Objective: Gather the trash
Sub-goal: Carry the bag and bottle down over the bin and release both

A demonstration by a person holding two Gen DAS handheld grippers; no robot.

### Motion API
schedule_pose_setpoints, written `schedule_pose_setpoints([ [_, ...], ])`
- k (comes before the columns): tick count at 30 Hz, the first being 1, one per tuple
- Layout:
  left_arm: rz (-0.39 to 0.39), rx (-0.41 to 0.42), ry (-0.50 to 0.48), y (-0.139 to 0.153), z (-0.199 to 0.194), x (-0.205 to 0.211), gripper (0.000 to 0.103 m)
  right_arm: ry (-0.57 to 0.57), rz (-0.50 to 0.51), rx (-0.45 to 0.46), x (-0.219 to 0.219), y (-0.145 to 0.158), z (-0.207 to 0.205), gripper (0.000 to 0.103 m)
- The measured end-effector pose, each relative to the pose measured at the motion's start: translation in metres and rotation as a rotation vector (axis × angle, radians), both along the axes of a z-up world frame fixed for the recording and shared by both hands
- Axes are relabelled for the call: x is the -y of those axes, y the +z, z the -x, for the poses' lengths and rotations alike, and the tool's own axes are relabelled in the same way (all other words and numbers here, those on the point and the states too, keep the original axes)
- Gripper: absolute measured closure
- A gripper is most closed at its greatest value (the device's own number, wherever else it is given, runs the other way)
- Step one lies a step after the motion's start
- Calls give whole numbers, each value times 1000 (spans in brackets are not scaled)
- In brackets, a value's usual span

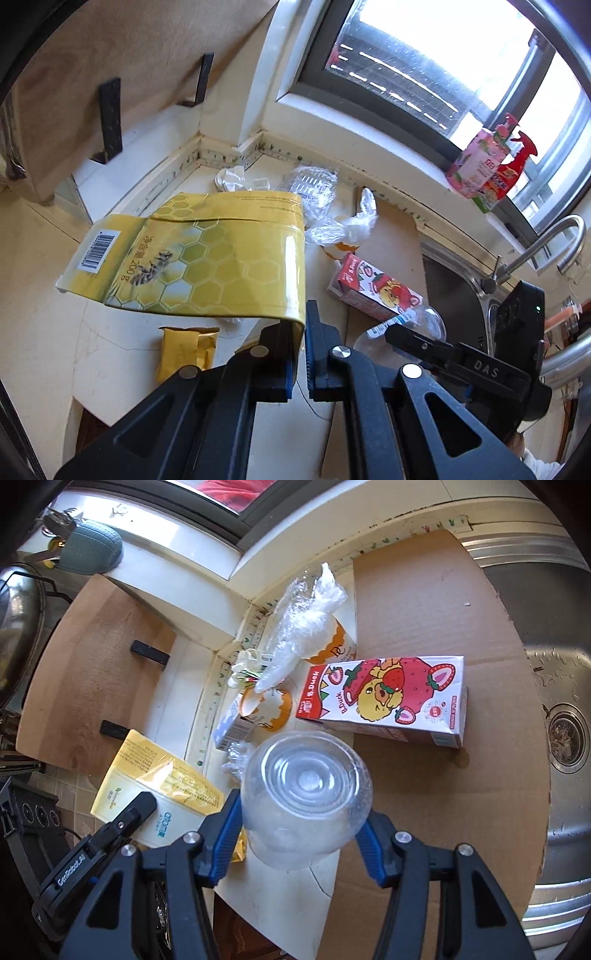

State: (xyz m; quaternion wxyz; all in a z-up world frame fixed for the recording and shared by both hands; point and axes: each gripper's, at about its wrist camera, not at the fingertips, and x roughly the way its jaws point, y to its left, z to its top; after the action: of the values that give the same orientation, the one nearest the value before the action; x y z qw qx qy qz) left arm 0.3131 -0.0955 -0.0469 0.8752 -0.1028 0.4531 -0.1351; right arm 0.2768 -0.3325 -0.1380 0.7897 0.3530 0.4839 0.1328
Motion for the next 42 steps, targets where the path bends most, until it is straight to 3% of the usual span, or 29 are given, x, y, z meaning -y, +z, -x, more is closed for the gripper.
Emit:
schedule_pose_setpoints([
  [11, -9, 86, -69, 50, 105, -35, 100, 5, 40, 62, -23, 37, 85, 46],
  [20, 3, 79, -182, 36, 213, -72, 100, -76, 49, 58, -58, 46, 208, 46],
  [26, 30, -19, -216, -8, 268, -94, 100, -65, 73, -19, -89, 23, 280, 46],
  [32, -11, -145, -259, -62, 295, -103, 100, -74, 72, -123, -104, -14, 310, 46],
  [38, -17, -305, -256, -140, 300, -110, 100, -66, 114, -221, -115, -69, 317, 46],
  [42, -53, -345, -278, -207, 297, -104, 100, -61, 133, -288, -120, -118, 318, 46],
])
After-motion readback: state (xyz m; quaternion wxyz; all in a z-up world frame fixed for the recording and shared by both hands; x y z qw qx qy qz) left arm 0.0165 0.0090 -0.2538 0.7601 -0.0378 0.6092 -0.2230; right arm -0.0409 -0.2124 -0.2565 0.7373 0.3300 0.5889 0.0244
